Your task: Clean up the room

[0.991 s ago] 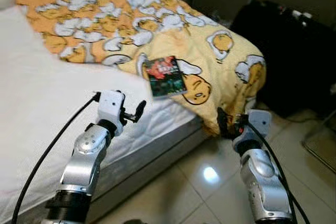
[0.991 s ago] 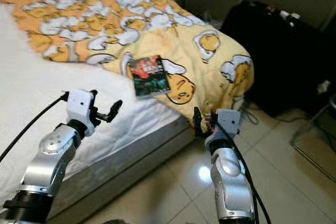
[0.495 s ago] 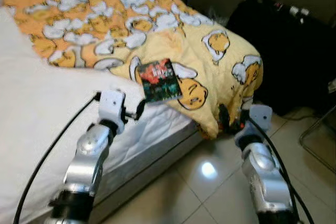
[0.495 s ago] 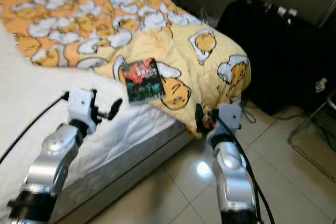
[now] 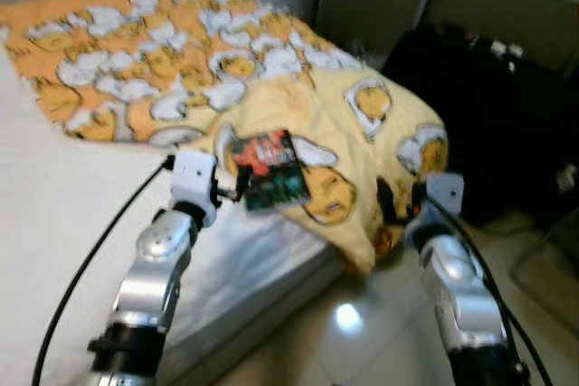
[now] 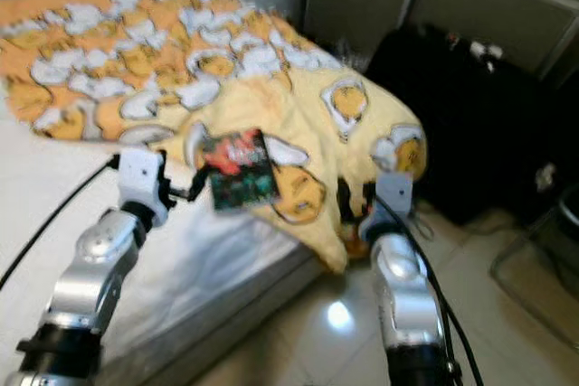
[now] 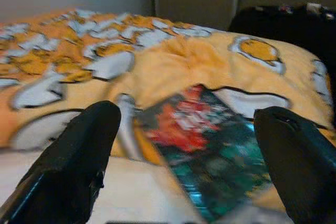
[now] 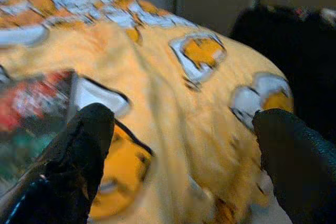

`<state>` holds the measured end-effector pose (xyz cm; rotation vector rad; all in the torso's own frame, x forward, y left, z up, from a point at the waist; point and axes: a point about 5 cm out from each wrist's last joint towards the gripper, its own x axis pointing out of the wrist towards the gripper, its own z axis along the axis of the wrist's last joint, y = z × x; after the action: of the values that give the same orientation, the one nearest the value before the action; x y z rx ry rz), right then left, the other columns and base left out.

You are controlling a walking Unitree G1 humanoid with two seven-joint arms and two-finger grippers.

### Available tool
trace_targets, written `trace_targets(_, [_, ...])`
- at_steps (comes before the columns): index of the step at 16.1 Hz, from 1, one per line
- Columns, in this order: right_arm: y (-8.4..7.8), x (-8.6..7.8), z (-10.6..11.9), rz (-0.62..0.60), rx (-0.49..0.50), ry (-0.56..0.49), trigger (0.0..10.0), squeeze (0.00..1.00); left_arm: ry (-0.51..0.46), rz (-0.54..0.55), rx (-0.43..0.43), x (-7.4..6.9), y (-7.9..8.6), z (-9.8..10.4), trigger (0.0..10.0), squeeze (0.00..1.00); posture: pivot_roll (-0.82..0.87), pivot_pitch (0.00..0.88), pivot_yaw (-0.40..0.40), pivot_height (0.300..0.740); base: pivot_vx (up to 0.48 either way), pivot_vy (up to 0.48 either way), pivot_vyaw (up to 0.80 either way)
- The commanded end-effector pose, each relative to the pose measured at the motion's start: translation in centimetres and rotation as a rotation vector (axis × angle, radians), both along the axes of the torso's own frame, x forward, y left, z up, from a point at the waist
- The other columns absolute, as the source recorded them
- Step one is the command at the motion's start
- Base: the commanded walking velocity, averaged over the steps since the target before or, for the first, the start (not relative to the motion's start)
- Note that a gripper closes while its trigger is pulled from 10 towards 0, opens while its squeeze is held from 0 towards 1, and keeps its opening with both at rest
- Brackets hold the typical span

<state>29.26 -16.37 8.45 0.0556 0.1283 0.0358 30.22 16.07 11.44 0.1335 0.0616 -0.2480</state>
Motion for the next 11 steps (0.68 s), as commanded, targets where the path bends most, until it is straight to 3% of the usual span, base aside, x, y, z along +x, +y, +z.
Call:
trace_targets(1, [0.7,0.0,-0.3,0.017,0.028,0.020,10.0,0.00,0.001,0.028,0.010,-0.2,0.7,-0.1,10.0,0.61,0.01,0.000,-0.045,0.740,0.341,0.000,0.00])
trace_targets(4, [0.6,0.1,-0.5,0.021,0.019,0.028,10.0,0.00,0.003,0.026,0.010,-0.3,0.7,-0.2,10.0,0.61,0.01,0.000,-0.044,0.740,0.345,0.000,-0.80])
trace_targets(7, [0.6,-0.2,-0.5,0.033,0.024,0.021,10.0,0.00,0.014,0.001,0.014,-0.5,0.4,-0.4,10.0,0.60,0.00,0.000,-0.038,0.740,0.311,0.000,0.00])
trace_targets(11, [1.2,-0.9,-0.3,0.125,0.051,0.028,10.0,0.00,0.071,-0.035,0.025,-0.7,0.4,-1.3,10.0,0.60,-0.01,0.000,-0.027,0.740,0.000,0.000,0.00])
